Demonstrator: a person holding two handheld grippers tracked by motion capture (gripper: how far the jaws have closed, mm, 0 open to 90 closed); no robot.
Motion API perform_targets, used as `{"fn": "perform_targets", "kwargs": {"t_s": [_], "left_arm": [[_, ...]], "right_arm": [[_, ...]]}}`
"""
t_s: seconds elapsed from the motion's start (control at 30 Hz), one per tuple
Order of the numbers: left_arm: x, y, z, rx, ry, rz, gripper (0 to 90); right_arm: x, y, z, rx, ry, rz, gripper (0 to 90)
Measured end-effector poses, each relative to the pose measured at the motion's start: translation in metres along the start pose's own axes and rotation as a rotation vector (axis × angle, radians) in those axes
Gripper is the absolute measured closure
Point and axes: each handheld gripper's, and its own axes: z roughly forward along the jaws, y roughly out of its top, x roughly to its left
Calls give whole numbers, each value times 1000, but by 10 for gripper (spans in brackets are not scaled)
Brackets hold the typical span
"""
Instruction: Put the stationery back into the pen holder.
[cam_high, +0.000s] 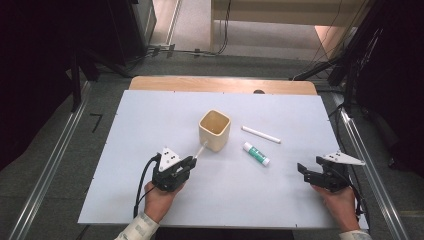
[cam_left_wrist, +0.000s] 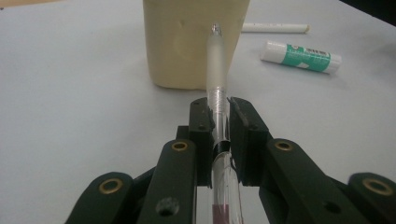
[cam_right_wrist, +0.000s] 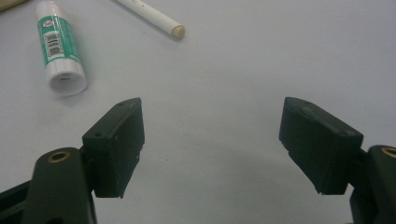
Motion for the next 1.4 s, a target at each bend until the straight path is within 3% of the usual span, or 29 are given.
{"fn": "perform_targets", "kwargs": {"t_s": [0.73, 1.0, 1.4], "left_arm": [[0, 23, 2, -70, -8, -14, 809], [2, 36, 16, -71, -14, -27, 809], [6, 54, 31, -67, 16, -53, 810]], "right_arm": [[1, 1, 4, 8, 7, -4, 208], [1, 2, 4, 6, 7, -5, 208], [0, 2, 4, 5, 9, -4, 208]]}}
